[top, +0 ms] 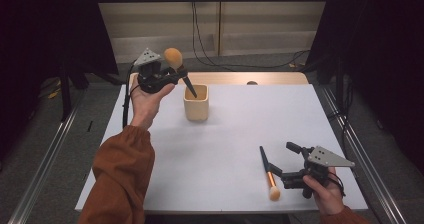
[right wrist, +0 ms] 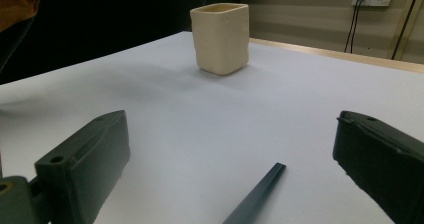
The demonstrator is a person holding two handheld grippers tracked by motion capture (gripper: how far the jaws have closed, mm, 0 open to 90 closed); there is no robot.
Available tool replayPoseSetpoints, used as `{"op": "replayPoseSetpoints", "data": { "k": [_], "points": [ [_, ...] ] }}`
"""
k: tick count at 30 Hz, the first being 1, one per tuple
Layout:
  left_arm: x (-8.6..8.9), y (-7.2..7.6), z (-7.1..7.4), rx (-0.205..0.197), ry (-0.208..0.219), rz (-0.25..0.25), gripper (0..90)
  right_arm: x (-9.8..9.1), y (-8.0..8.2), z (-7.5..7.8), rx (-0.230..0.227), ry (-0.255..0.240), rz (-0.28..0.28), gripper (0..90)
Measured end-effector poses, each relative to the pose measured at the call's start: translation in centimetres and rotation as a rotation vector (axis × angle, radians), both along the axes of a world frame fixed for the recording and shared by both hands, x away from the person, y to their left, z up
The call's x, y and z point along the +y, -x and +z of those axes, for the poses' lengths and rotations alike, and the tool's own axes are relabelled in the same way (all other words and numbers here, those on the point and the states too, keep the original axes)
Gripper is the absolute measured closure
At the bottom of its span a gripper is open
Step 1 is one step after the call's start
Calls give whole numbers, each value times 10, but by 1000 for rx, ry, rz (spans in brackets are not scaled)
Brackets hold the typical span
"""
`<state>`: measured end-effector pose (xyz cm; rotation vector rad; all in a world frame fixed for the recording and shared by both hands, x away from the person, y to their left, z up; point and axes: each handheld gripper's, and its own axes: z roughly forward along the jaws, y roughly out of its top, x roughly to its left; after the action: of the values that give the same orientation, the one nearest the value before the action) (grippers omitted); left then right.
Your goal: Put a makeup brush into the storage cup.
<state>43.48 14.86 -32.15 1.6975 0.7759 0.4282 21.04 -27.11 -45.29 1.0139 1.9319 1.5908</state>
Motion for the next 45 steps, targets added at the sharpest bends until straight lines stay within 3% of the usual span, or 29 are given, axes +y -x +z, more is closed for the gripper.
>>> {"op": "replayPoseSetpoints", "data": {
  "k": [5,18,21,29,45],
  "points": [
    [0,-2,-6,-4,-21,16,663,0,0,0,2,-1,1,13],
    [1,-4,-21,2,-30,24,662,1,0,-1,5,-2,7,9],
    [0,-3,-24,8,-50,22,663,1,0,-1,5,0,11,10],
    [2,-5,-36,27,-43,28,663,1,0,-1,6,3,13,10],
    [-5,-8,-51,47,-68,24,662,2,0,-1,6,5,16,10]
  ]
}}
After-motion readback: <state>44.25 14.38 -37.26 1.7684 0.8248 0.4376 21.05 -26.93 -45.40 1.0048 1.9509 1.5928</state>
